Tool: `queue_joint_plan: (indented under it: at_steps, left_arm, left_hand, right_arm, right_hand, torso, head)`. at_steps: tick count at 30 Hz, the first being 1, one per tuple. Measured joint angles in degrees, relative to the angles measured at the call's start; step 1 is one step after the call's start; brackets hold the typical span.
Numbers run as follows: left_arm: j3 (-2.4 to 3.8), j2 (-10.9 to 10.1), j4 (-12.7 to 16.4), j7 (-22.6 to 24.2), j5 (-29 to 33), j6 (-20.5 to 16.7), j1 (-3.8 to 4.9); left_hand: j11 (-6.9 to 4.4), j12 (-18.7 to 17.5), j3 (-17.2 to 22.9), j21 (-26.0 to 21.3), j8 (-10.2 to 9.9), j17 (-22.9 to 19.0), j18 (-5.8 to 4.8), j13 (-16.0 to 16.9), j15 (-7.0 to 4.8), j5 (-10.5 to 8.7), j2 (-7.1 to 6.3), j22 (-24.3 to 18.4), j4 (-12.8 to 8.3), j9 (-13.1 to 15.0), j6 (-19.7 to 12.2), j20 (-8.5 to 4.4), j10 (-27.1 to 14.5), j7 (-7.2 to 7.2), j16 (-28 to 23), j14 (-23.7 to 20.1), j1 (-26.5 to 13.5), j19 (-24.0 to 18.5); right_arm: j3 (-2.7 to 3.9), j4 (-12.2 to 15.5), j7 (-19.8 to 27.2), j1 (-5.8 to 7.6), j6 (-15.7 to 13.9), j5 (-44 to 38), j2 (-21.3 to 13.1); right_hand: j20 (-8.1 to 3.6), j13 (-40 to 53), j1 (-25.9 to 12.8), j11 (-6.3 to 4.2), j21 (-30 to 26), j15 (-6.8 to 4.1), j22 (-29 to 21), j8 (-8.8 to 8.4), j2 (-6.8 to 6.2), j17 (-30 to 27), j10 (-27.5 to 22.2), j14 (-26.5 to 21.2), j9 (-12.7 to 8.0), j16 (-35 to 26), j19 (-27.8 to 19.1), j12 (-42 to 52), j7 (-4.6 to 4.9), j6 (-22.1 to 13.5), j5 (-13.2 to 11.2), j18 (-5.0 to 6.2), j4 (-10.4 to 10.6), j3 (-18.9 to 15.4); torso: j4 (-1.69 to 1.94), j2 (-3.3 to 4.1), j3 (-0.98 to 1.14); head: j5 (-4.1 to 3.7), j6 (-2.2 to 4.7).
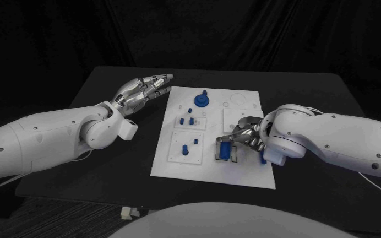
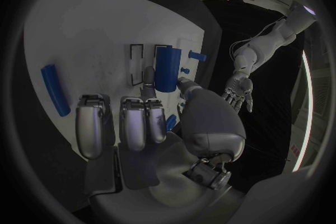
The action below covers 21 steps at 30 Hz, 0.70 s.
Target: Assemble the parts on the task board
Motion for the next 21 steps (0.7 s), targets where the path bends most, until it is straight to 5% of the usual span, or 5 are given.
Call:
queue_joint_plan:
  at_steps: [21]
  left_arm:
    - [0.0,0.12,-0.1,0.0,0.0,0.47,-0.03]
  left_hand:
    - [0.0,0.0,0.0,0.0,0.35,-0.01,0.0,0.0,0.0,0.0,0.0,0.03,0.0,0.11,0.82,0.0,0.0,0.21,0.0,0.0,0.0,0.0]
  right_arm:
    - [0.0,-0.29,-0.06,-0.19,0.43,-0.3,-0.05]
  right_hand:
    - [0.0,-0.01,-0.26,0.2,-0.45,0.0,-0.01,0.0,-0.78,-0.01,0.2,0.0,-1.25,0.0,0.0,0.0,0.0,0.0,-14.08,0.0,1.34,-5.3]
  torso:
    - [-0.01,0.0,0.0]
  head:
    - [-0.08,0.0]
